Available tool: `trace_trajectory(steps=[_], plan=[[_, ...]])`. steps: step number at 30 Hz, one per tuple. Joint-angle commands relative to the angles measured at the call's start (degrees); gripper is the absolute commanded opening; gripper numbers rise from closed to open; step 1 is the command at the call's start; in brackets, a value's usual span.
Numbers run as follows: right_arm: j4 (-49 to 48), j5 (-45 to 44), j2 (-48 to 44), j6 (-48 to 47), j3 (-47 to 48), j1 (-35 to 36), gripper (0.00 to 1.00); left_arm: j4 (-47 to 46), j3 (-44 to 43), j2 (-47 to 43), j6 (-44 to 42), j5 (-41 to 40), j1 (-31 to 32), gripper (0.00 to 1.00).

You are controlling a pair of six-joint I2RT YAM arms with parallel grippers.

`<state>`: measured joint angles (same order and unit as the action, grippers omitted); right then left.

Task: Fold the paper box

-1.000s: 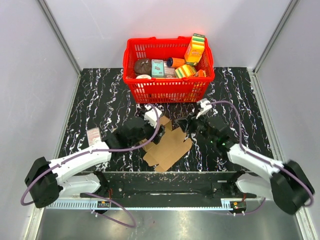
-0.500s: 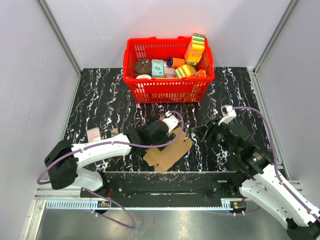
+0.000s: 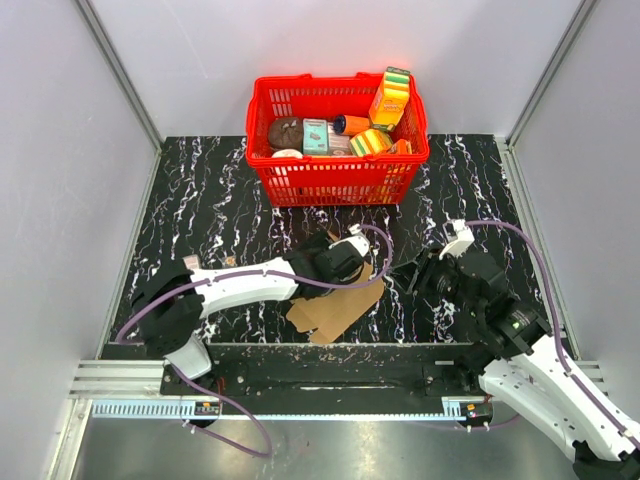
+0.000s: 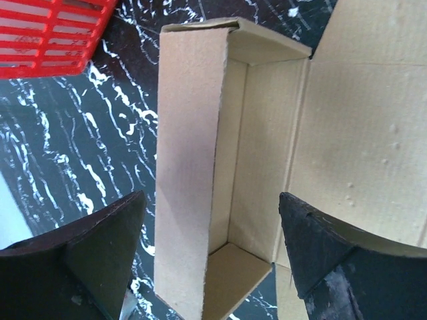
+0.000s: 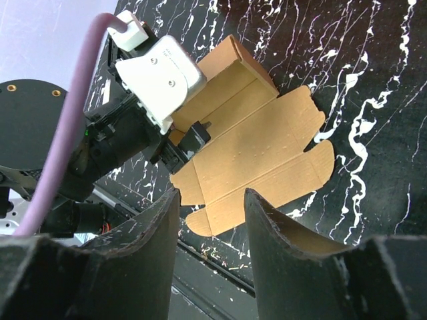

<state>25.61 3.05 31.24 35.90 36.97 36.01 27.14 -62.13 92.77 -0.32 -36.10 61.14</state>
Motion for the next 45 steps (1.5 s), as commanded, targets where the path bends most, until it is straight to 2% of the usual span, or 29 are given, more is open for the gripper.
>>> trace_trajectory(steps=[1,9,22,33,45], plan=[[-2.4,2.66,0.83,-0.04,0.65,0.29,0.49,1.34,-2.38,1.35,-2.41,-6.44,0.29,0.85],[-4.33,3.54,1.36,0.05,-0.41,0.29,0.48,3.62,-4.14,3.82,-2.58,-8.55,0.29,0.7],[-6.01,4.77,0.83,1.28,-2.43,0.29,0.48,6.44,-6.95,4.96,-2.94,-9.17,1.08,0.59],[-6.8,4.95,1.1,1.72,-2.87,0.2,0.48,8.02,-7.83,6.19,-3.11,-9.43,1.52,0.38],[-6.71,4.51,2.07,0.84,0.03,0.29,0.49,9.69,-9.15,6.46,-4.78,-10.75,1.52,0.31]])
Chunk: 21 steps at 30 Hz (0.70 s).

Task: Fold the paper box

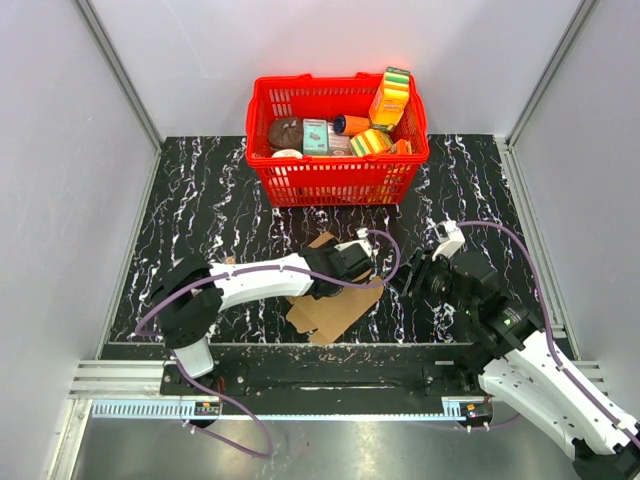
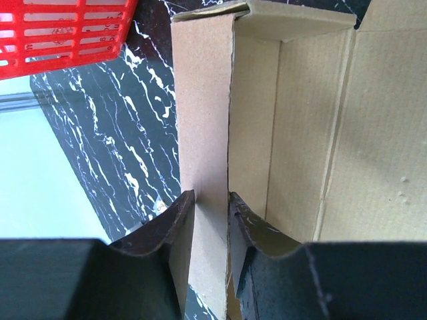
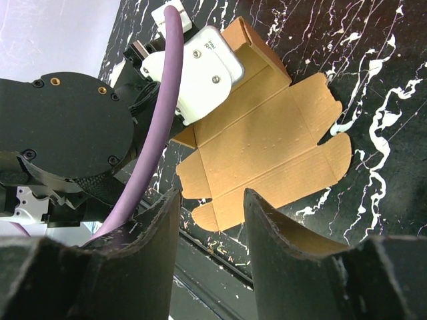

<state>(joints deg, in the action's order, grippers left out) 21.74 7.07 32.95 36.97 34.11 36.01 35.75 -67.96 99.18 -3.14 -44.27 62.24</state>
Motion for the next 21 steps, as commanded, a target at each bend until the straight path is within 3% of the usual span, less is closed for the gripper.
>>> trace_trajectory(steps=[1,21], plan=[[-2.93,0.49,0.36,-0.32,3.07,0.2,0.49,1.17,-3.66,0.05,-2.05,-2.75,0.43,0.3],[0.24,-2.85,0.19,-3.93,8.43,0.29,0.54,2.4,-4.64,-0.47,-4.34,-5.12,0.34,0.11]])
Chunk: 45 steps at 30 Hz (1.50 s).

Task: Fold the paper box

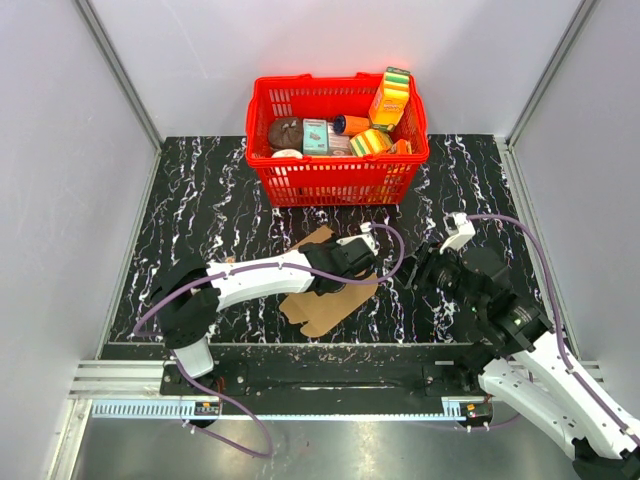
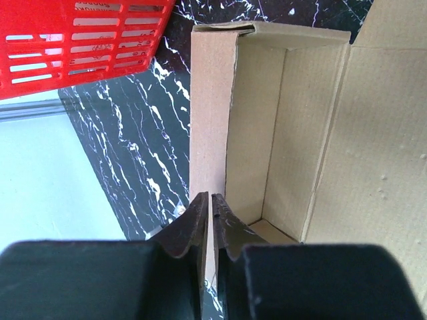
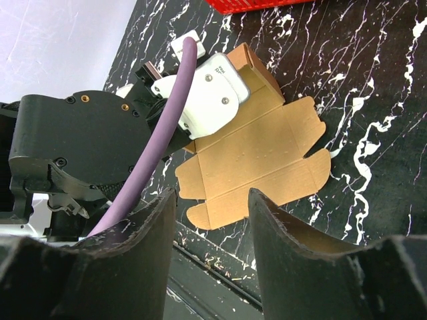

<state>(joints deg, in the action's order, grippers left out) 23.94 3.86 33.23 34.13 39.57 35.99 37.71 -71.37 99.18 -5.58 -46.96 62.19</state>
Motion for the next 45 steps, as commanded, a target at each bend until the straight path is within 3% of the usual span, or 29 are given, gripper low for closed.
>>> trace_trajectory(steps=[1,4,11,14,25,45], plan=[[-1.97,0.36,-0.27,-1.08,2.62,0.22,0.54,0.26,-1.22,-0.39,-1.8,-2.52,0.38,0.19],[-1.97,0.27,-1.06,-0.91,2.0,0.22,0.54,0.34,-1.05,-0.39,-1.27,-2.52,0.38,0.33],[-1.36,-0.87,-1.94,-1.17,1.56,0.22,0.56,-0.36,-1.05,-1.0,-0.48,-1.56,0.47,0.44],[-0.31,-3.49,-2.29,-1.26,2.44,0.22,0.55,-0.62,-1.14,0.31,-0.39,-1.82,0.47,0.44],[14.81,-25.81,-2.74,-0.91,9.64,0.22,0.56,-2.47,-0.35,2.51,-0.3,-2.17,0.3,0.42],[17.1,-31.37,-7.75,0.24,11.31,0.14,0.56,-6.6,3.7,2.86,-3.11,-5.6,-1.64,0.3]])
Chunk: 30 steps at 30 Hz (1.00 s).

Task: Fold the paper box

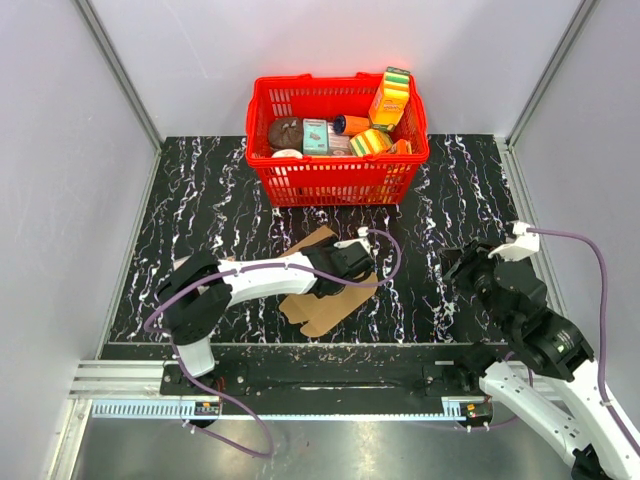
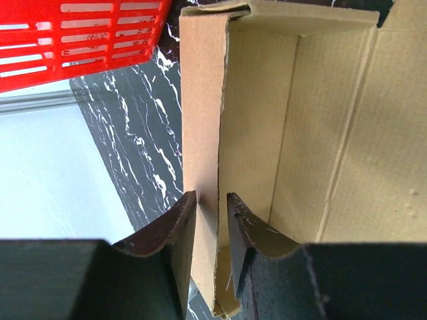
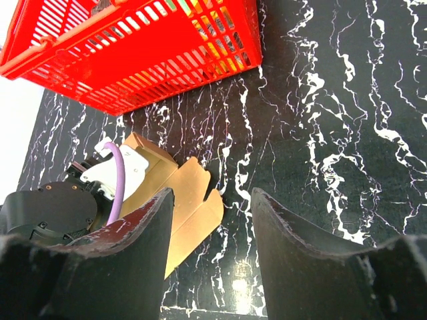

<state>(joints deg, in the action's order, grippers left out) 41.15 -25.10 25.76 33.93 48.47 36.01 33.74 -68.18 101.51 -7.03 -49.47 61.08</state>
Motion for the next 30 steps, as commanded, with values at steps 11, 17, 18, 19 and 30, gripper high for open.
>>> trace_trajectory(steps=[11,17,18,19,30], plan=[[-1.33,1.02,-1.06,0.08,1.01,0.2,0.57,-4.64,1.3,1.76,-2.99,-5.02,-1.4,0.2],[-1.59,0.58,-1.32,-1.23,1.54,0.2,0.58,-4.56,0.42,0.88,-3.69,-4.84,-1.58,0.15],[-1.68,0.32,-1.24,-2.11,1.72,0.2,0.59,-4.47,0.33,0.53,-3.78,-4.58,-1.66,0.14],[-1.77,0.23,-1.15,-2.64,1.98,0.2,0.6,-4.47,0.16,0.18,-3.87,-3.71,-1.84,0.13],[-1.95,-1.18,0.43,-6.86,6.46,0.2,0.64,0.62,-4.23,-7.64,-1.34,8.66,-3.16,0.0]])
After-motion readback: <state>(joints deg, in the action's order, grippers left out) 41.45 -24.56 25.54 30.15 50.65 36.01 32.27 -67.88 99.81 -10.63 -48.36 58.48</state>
